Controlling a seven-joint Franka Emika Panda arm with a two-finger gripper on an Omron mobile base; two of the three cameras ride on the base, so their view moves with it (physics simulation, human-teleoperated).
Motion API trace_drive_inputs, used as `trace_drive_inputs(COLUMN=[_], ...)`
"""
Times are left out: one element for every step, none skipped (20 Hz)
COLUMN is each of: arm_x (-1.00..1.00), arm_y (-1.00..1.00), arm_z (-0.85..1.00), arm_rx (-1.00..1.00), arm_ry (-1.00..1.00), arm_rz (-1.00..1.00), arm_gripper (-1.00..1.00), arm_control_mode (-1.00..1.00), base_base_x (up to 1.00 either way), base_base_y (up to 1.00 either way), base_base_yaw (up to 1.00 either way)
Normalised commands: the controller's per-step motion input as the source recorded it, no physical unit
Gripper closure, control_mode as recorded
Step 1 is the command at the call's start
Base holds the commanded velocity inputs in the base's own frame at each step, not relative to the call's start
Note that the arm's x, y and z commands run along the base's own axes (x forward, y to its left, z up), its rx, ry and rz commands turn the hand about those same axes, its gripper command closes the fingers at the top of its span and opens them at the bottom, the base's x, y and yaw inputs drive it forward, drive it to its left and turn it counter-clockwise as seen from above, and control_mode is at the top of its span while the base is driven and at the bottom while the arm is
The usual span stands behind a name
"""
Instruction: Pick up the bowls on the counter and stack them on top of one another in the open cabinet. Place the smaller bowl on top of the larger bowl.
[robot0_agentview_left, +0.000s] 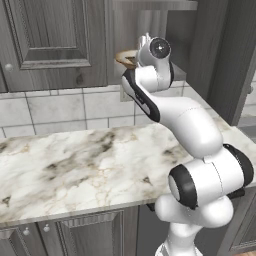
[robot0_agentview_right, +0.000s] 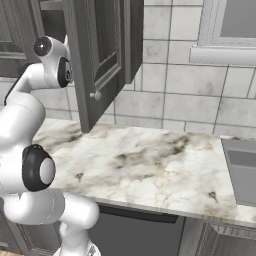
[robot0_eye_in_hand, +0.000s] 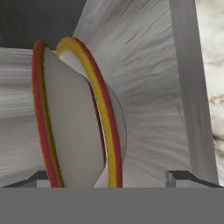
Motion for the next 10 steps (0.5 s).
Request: trace_drive_inputs(arm_x=[0.14,0.16,0.19,0.17,0.17,0.15,0.14,0.10,0.08,0.03], arm_y=[0.00,0.00,0.00,0.01,0.01,0.01,0.03,0.02,0.02,0.02], arm_z=[0.02,0.06,0.11,0.16,0.20,0.21,0.21,0.22,0.22,0.22], arm_rx=[0.00,0.00,0.00,0.00,0.00,0.00,0.00,0.00,0.00,0.00], arm_ry=[-0.04,-0.05,-0.06,-0.08,-0.09,-0.09,-0.09,-0.10,-0.10,-0.09], arm_rz=[0.00,0.00,0.00,-0.01,-0.01,-0.01,-0.01,-0.01,-0.01,-0.01], arm_gripper=[-1.00,-1.00,-1.00,-1.00,-1.00,-1.00,-1.00,-1.00,-1.00,-1.00], arm_control_mode=[-1.00,-1.00,-1.00,-1.00,-1.00,-1.00,-1.00,-1.00,-1.00,-1.00], base_base_x=[0.00,0.00,0.00,0.00,0.00,0.00,0.00,0.00,0.00,0.00], base_base_y=[0.00,0.00,0.00,0.00,0.00,0.00,0.00,0.00,0.00,0.00], base_base_yaw=[0.00,0.00,0.00,0.00,0.00,0.00,0.00,0.00,0.00,0.00])
